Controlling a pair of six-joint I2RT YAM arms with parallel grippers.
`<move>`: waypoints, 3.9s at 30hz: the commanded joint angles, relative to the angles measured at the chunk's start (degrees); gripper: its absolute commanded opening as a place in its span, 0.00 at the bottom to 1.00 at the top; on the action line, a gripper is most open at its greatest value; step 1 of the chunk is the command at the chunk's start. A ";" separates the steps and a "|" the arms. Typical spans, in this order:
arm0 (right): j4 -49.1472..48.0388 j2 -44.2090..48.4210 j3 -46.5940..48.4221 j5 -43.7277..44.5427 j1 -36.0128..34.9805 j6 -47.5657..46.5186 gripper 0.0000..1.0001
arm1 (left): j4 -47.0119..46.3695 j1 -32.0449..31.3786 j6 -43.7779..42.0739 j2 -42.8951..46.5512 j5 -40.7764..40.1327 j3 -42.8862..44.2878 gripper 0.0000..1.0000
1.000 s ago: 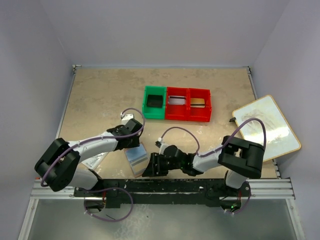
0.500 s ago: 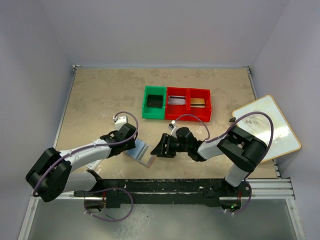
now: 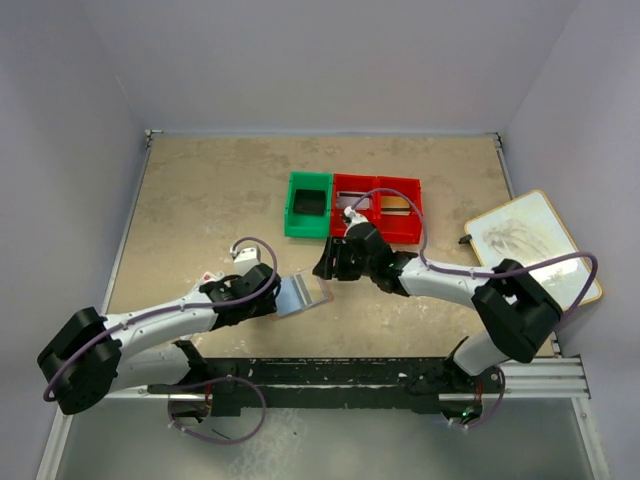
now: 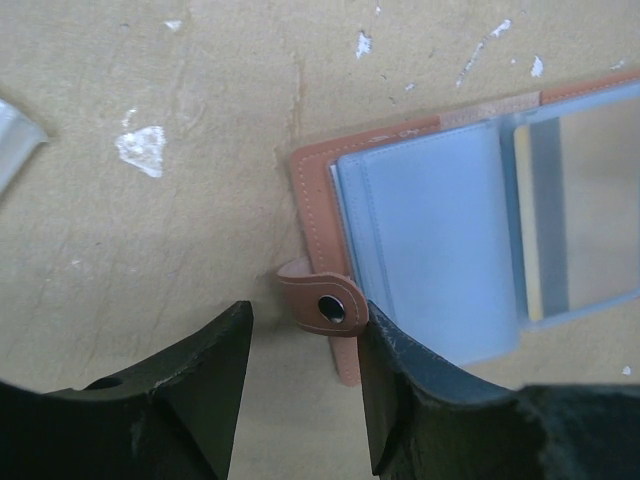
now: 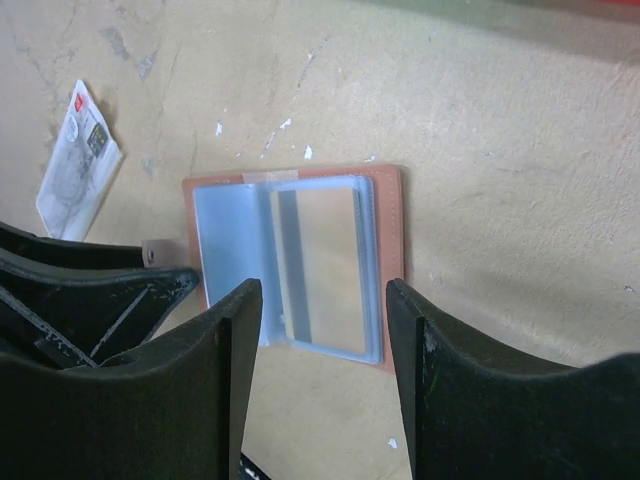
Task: Take the credit cards out of the card holder
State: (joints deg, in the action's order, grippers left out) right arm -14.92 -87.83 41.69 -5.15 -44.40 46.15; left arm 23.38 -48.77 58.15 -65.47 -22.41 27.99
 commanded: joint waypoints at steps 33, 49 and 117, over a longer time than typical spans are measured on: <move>10.90 -6.20 10.02 4.53 -4.90 -6.62 0.53 | -3.80 -0.01 -3.92 -4.24 -1.32 2.78 0.23; 13.53 -6.52 10.86 6.65 -4.90 -7.50 0.53 | -3.25 0.01 -6.29 -5.76 -0.79 4.00 0.13; -10.09 -5.32 5.88 -11.36 -3.42 -0.38 0.48 | 1.03 -0.01 -4.14 4.64 -4.57 3.77 0.23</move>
State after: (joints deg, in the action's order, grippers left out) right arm -26.65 -98.13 46.50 -19.88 -49.34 48.29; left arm 23.97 -48.77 53.01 -63.86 -25.10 30.61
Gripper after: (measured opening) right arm 0.484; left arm 0.168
